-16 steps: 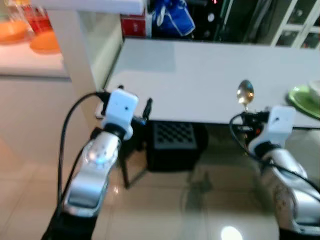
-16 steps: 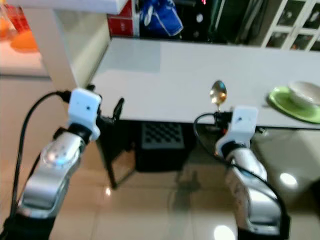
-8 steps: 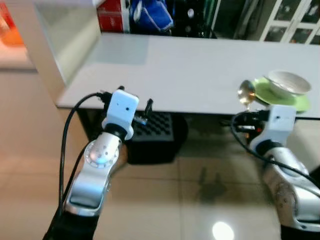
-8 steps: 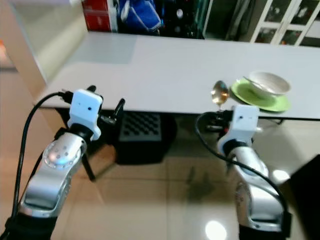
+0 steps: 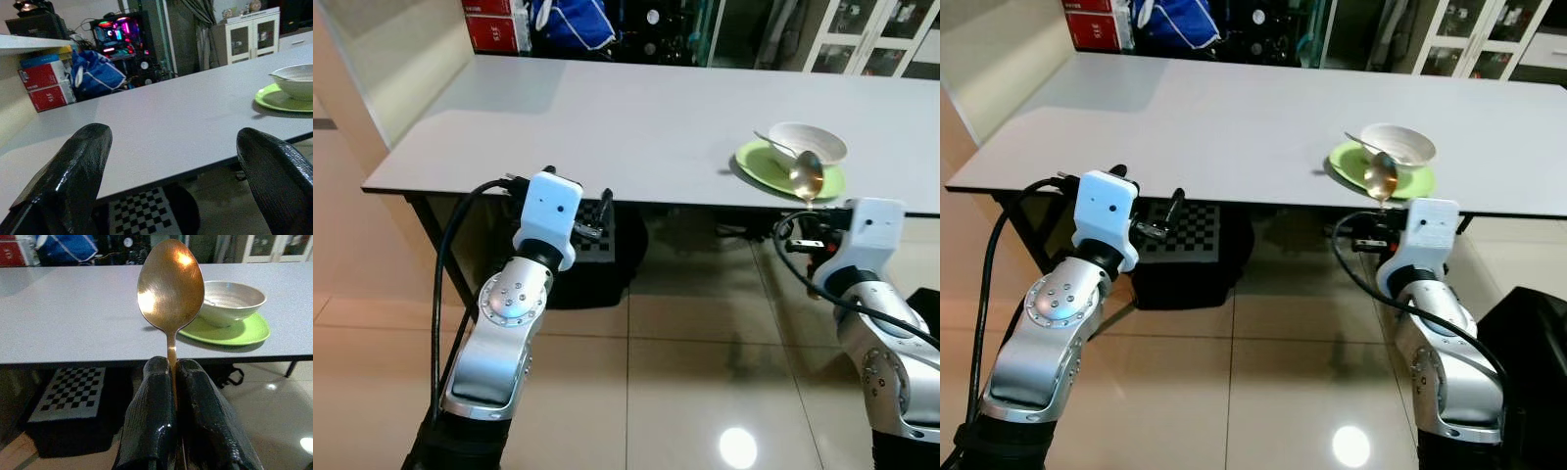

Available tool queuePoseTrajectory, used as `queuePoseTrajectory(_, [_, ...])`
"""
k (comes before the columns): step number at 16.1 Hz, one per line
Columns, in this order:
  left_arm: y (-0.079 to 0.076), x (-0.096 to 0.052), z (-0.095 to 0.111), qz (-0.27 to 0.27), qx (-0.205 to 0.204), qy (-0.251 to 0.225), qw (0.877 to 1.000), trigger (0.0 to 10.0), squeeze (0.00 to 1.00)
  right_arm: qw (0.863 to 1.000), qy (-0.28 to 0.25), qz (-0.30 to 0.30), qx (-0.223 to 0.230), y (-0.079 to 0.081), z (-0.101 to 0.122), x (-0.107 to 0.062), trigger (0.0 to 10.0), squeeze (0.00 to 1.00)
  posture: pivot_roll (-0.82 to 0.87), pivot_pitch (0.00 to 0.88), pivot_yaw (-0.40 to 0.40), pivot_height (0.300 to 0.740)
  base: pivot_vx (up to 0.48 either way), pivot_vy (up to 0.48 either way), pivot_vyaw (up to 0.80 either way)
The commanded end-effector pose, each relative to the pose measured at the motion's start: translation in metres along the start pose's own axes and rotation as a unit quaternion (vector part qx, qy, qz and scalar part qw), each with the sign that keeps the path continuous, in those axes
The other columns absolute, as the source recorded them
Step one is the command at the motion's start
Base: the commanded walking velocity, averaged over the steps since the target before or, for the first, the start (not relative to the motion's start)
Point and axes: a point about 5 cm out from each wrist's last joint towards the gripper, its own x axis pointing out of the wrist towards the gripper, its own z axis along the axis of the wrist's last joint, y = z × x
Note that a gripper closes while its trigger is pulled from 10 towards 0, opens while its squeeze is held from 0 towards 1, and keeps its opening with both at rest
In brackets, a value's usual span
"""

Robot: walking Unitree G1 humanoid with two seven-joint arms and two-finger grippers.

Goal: Setting the table

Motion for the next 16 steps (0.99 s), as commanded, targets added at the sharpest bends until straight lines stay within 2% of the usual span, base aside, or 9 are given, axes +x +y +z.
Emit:
queuePoseTrajectory(1, [0.0028, -0.0006, 0.0032, -0.002, -0.008, -0.009, 1.000, 10.0, 0.00, 1.000, -0.008, 0.010, -0.002, 0.0032, 0.0063, 0.0019, 10.0, 0.00, -0.02, 0.000, -0.025, 0.740, 0.000, 0.000, 0.00])
queuePoseTrajectory(7, [0.0050, -0.0007, 0.0059, -0.005, -0.014, -0.014, 1.000, 10.0, 0.00, 1.000, -0.004, 0.006, 0.022, 0.0025, 0.0052, 0.0029, 10.0, 0.00, -0.02, 0.000, -0.025, 0.740, 0.375, 0.000, 0.00])
queuePoseTrajectory(16, [0.0055, -0.0004, 0.0056, -0.012, -0.006, -0.012, 1.000, 10.0, 0.00, 1.000, 0.000, 0.006, 0.022, 0.0022, 0.0043, 0.0026, 10.0, 0.00, -0.01, 0.000, -0.024, 0.740, 0.428, 0.000, 0.00])
